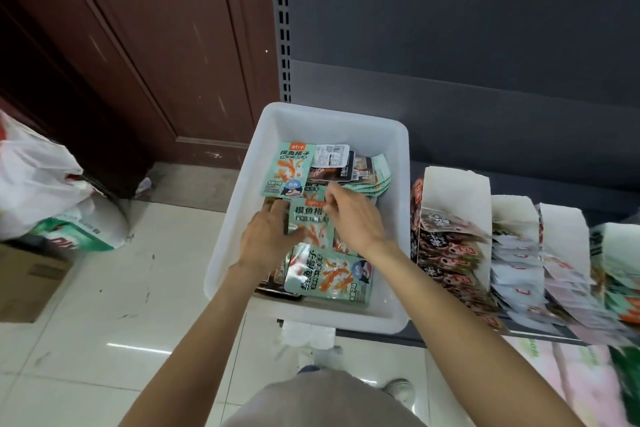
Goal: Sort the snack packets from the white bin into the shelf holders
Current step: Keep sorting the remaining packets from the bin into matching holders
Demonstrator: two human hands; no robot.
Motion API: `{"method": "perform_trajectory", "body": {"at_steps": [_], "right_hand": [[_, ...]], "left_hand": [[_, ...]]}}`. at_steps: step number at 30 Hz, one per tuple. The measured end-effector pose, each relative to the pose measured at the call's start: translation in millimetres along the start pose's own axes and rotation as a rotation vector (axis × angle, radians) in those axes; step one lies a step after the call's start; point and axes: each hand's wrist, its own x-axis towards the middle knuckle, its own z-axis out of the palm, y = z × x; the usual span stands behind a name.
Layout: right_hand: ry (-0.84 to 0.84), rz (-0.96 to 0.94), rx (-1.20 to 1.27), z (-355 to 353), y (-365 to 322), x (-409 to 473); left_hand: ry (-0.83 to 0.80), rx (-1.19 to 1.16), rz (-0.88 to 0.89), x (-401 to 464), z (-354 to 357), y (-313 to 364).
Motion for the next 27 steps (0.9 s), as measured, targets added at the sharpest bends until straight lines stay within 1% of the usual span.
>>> {"method": "perform_trajectory", "body": {"at_steps": [3,5,7,8,10,13,15,18,19,21,22,24,25,27], "right_hand": [[0.138,0.057,0.285,-22,-6,2],[0.197,0.165,0.638,-39,-10,-1],[0.168,0.314,1.019,-55,-11,-7],[0.146,0.367,1.146,-62,-10,-11],[0.112,0.427,1.273,-73,-7,-18],[0.103,0.451,1.345,-86,1,-30],[0.095,0.414,1.336,-100,9,-44],[0.105,0.281,1.261,-127,30,-79],[0.107,0.262,1.225,-137,39,-94],[0.141,0.285,1.148,-152,60,-128],[0.188,0.311,1.127,-157,72,-146],[0.354,0.381,1.123,-165,96,-181],[0.463,0.417,1.125,-168,109,-198],[0.730,0.492,1.108,-175,137,-229]], "left_hand": [[0.018,-0.271,-0.011,0,-12,4],[0.053,-0.476,-0.013,-1,-26,13],[0.013,-0.699,-0.006,-5,-42,27],[-0.023,-0.792,-0.003,-7,-50,35],[-0.070,-0.866,0.019,-10,-60,47],[-0.116,-0.851,0.064,-14,-68,63],[-0.136,-0.798,0.111,-16,-71,76],[-0.195,-0.637,0.297,-21,-71,111],[-0.234,-0.578,0.368,-23,-69,127],[-0.319,-0.473,0.496,-30,-58,163],[-0.356,-0.442,0.555,-33,-49,181],[-0.388,-0.422,0.662,-40,-26,219],[-0.362,-0.427,0.708,-42,-12,237],[-0.232,-0.429,0.765,-39,21,267]]}}
